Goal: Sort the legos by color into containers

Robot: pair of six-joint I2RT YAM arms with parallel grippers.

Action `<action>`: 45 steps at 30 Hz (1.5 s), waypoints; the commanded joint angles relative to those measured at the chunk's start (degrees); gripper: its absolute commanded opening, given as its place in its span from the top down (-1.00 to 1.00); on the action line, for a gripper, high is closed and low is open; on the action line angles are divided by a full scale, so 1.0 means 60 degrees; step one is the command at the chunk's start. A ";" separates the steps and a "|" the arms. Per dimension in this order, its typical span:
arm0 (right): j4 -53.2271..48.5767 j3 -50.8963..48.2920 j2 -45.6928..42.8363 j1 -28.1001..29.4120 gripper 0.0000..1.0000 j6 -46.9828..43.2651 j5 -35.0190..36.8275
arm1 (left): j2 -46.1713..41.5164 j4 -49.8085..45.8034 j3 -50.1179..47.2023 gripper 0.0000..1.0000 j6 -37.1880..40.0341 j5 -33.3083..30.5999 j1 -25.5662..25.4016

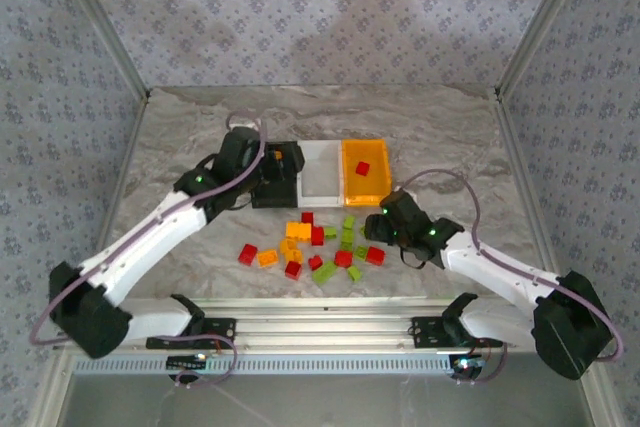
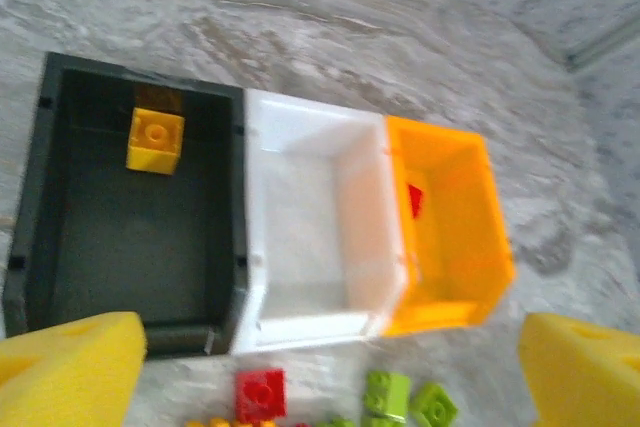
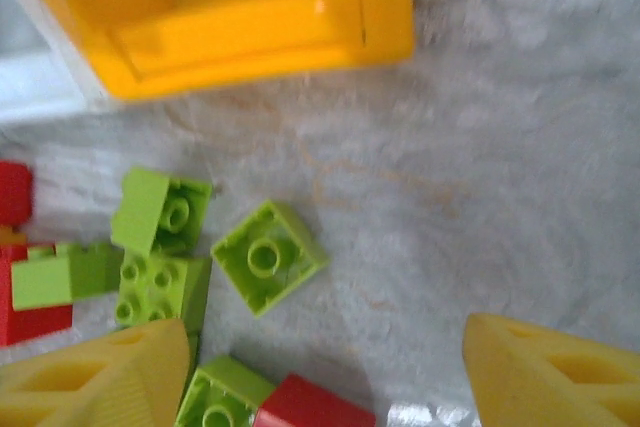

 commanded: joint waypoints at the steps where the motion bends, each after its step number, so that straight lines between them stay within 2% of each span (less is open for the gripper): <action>1: -0.0455 -0.0344 -0.0100 0.0587 -0.53 0.0696 0.0279 | -0.0842 0.0159 -0.1237 -0.99 -0.0474 0.0300 -0.0368; 6: -0.0555 -0.0736 -0.0041 0.1587 -0.51 0.2042 0.1223 | -0.2409 0.0111 -0.3031 -0.99 -0.1079 0.0130 -0.0578; 14: 0.0262 -0.0876 0.0464 0.2081 -0.51 0.2592 0.1548 | -0.4102 -0.0044 -0.4445 -0.99 -0.1547 -0.0325 -0.0582; 18: 0.0179 -0.0721 0.1010 0.2090 -0.47 0.2808 0.1639 | -0.4294 -0.0164 -0.4670 -0.99 -0.1570 -0.0426 -0.0578; 22: -0.0186 -0.0653 0.1262 0.2107 -0.34 0.3048 0.1795 | -0.4419 -0.0257 -0.4779 -0.99 -0.1575 -0.0495 -0.0580; 29: -0.0864 -0.0939 0.0585 0.2107 0.08 0.3446 0.2036 | -0.4600 -0.0380 -0.4819 -1.00 -0.1527 -0.0677 -0.0578; 33: -0.1108 -0.0918 -0.0043 0.2091 0.20 0.3274 0.1991 | -0.4595 -0.0395 -0.4829 -0.99 -0.1471 -0.0745 -0.0562; 39: -0.1807 -0.0193 -0.0959 0.1724 0.26 0.2181 0.1601 | -0.4518 -0.0326 -0.4873 -0.99 -0.1391 -0.0692 -0.0568; 45: -0.1986 -0.0215 -0.0476 0.1339 0.19 0.2061 0.1353 | -0.4504 -0.0287 -0.5002 -0.99 -0.1419 -0.0719 -0.0554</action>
